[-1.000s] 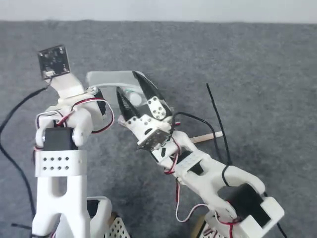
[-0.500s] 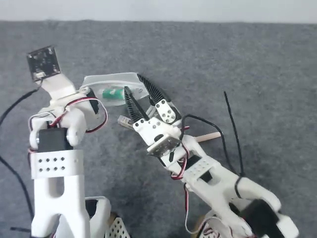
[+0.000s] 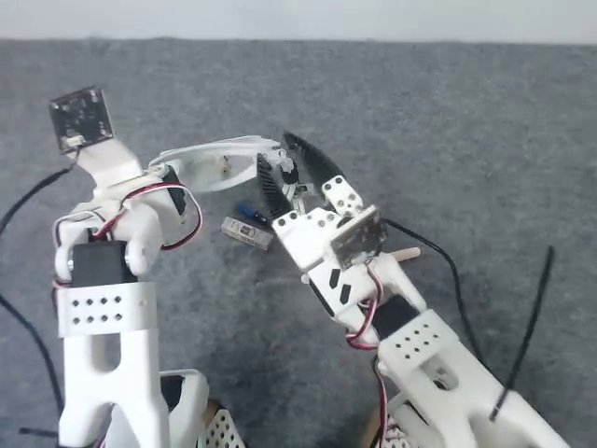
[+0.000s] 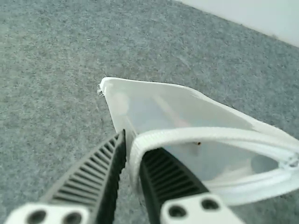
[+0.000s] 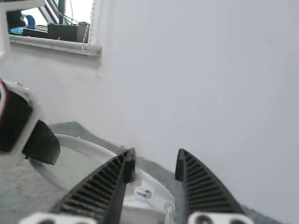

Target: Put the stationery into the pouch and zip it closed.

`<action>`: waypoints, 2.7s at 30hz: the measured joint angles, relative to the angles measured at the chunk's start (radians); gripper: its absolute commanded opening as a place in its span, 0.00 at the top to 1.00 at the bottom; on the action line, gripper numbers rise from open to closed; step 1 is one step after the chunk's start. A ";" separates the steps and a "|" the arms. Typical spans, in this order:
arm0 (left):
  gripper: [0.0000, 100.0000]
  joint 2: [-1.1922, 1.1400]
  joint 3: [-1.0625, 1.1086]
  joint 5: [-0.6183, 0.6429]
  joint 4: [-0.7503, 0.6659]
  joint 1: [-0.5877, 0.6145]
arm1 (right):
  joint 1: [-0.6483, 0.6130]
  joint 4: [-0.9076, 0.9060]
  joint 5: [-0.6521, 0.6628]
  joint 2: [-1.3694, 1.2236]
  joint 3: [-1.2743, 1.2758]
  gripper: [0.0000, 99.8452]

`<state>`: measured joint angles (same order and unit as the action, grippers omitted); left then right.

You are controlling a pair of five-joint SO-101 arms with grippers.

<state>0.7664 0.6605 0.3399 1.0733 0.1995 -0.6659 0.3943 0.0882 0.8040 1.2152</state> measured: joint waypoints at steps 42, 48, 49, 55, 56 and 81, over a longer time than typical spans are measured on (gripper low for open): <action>0.99 0.000 0.000 0.038 0.000 0.212 | 0.055 -1.298 -0.302 0.038 -0.404 0.87; 0.99 0.000 0.000 0.038 0.000 0.212 | 0.209 -1.366 -0.436 0.038 -0.404 0.87; 0.99 0.000 0.000 0.038 0.000 0.212 | 0.227 -1.381 -0.456 0.038 -0.404 0.87; 0.99 0.000 0.000 0.038 0.000 0.212 | 0.311 -1.427 -0.532 -0.046 -0.404 0.87; 0.99 0.000 0.000 0.038 0.000 0.212 | 0.328 -1.427 -0.535 -0.083 -0.404 0.87; 0.99 0.000 0.000 0.038 0.000 0.212 | 0.522 -1.433 -0.582 -0.904 -0.733 0.87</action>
<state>0.7664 0.6605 0.3782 1.0733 0.4112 -0.1442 -1.0388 -0.4933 -0.0997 0.4818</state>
